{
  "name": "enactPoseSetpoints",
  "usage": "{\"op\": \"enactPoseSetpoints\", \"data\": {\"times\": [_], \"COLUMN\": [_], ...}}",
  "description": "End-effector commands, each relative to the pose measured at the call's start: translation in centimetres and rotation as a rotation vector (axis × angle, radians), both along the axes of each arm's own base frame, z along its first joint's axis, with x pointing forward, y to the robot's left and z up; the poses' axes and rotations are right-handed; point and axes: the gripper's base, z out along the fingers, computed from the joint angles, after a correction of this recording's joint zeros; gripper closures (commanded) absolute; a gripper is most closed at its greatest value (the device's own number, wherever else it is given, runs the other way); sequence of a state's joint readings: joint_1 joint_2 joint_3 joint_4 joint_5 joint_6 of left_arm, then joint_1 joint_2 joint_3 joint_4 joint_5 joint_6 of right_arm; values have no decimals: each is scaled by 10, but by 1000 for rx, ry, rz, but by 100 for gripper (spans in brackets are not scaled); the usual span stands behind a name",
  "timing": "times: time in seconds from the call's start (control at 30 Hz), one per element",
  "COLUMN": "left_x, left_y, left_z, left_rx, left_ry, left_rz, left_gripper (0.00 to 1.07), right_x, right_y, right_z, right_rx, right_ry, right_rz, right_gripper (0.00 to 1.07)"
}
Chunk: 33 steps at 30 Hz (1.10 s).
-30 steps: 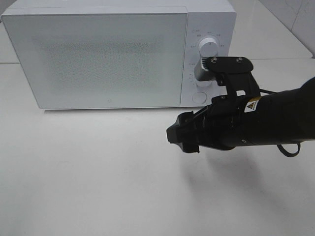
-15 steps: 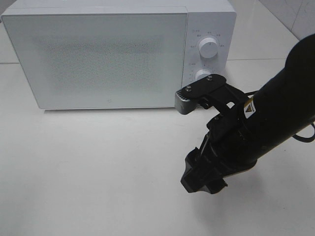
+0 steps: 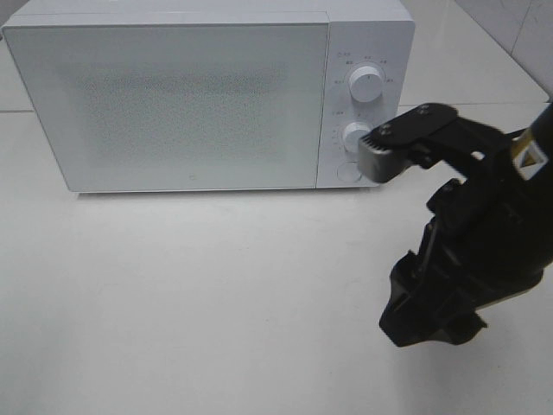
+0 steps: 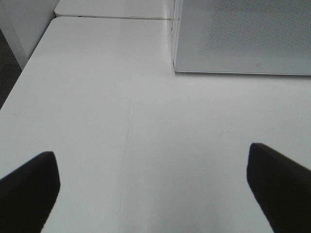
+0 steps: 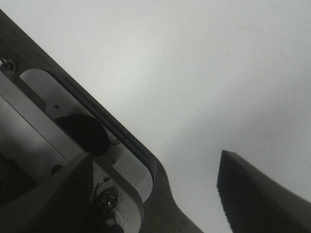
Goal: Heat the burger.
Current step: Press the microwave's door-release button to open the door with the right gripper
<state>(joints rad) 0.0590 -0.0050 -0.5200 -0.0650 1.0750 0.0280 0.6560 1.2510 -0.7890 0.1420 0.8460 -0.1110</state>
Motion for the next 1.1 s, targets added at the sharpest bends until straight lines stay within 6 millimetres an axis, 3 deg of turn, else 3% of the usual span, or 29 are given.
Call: {"op": "enactPoseSetpoints", "data": {"times": [0.03, 0.07, 0.13, 0.17, 0.23, 0.3, 0.5, 0.63, 0.87, 0.93, 1.1], "left_x": [-3, -3, -3, -3, -3, -3, -3, -3, -3, -3, -3], "left_y": [-1, -1, -1, -1, -1, -1, -1, -1, -1, -1, -1], "left_z": [-1, -1, -1, -1, -1, -1, -1, -1, -1, -1, -1], "left_rx": [-7, -7, -7, -7, -7, -7, -7, -7, -7, -7, -7], "left_ry": [-27, -27, -27, -27, -27, -27, -27, -27, -27, -27, -27], "left_rz": [0, 0, 0, 0, 0, 0, 0, 0, 0, 0, 0], "left_gripper": [9, 9, 9, 9, 9, 9, 9, 9, 9, 9, 9], "right_x": [-1, -1, -5, -5, -13, -16, -47, -78, -119, -139, -160], "right_y": [-29, -29, -52, -52, -71, -75, -100, -117, -132, -136, -139], "right_z": [23, 23, 36, 36, 49, 53, 81, 97, 93, 89, 80], "right_rx": [29, 29, 49, 49, 59, 63, 119, 153, 165, 190, 214], "right_ry": [-48, -48, -86, -86, -149, -172, -370, -533, -685, -756, -811], "right_rz": [-117, -117, -213, -213, -282, -294, -404, -467, -541, -556, -562], "right_gripper": [38, 38, 38, 38, 38, 38, 36, 27, 27, 28, 31]}}
